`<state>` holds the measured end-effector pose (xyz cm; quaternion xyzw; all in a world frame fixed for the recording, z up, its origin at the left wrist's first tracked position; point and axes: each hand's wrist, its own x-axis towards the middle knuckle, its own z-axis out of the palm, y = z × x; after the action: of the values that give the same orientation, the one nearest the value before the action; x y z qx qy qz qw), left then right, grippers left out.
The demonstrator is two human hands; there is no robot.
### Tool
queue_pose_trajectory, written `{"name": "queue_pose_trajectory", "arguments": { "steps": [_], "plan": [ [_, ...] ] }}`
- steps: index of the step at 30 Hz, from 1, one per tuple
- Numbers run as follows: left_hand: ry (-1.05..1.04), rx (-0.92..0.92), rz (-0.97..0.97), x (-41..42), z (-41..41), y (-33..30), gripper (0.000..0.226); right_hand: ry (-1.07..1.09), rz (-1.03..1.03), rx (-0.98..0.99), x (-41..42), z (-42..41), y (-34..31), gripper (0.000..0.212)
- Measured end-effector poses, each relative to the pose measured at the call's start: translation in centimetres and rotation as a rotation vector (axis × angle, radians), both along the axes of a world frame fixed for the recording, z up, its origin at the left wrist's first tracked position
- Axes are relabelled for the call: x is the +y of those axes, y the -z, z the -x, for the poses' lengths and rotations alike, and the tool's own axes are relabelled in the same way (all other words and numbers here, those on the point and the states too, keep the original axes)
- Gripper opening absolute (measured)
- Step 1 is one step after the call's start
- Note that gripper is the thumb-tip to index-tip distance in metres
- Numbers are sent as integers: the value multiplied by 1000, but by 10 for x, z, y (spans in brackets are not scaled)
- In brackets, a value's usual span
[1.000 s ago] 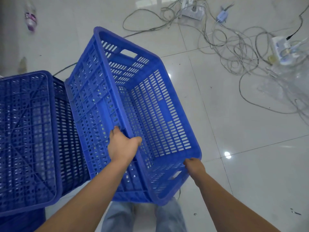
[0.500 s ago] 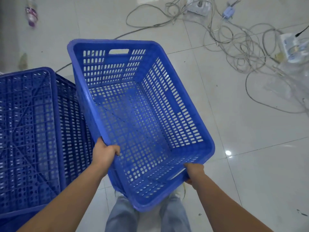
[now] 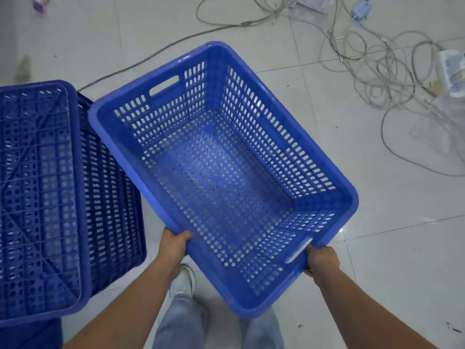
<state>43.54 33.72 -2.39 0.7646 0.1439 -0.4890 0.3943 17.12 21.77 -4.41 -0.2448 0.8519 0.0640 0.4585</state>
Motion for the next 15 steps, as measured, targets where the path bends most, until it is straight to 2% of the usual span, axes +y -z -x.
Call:
{"name": "queue_pose_trajectory", "arguments": {
  "steps": [3, 9, 13, 15],
  "plan": [
    [-43, 67, -31, 5, 12, 12, 24, -49, -11, 39, -4, 5, 6, 17],
    [-89, 246, -96, 12, 32, 32, 14, -44, 31, 91, -11, 15, 13, 25],
    [-21, 322, -132, 17, 38, 39, 36, -35, 76, 109, -15, 19, 21, 36],
    [13, 327, -166, 15, 37, 39, 39, -32, 79, 124, -14, 17, 21, 38]
  ]
}}
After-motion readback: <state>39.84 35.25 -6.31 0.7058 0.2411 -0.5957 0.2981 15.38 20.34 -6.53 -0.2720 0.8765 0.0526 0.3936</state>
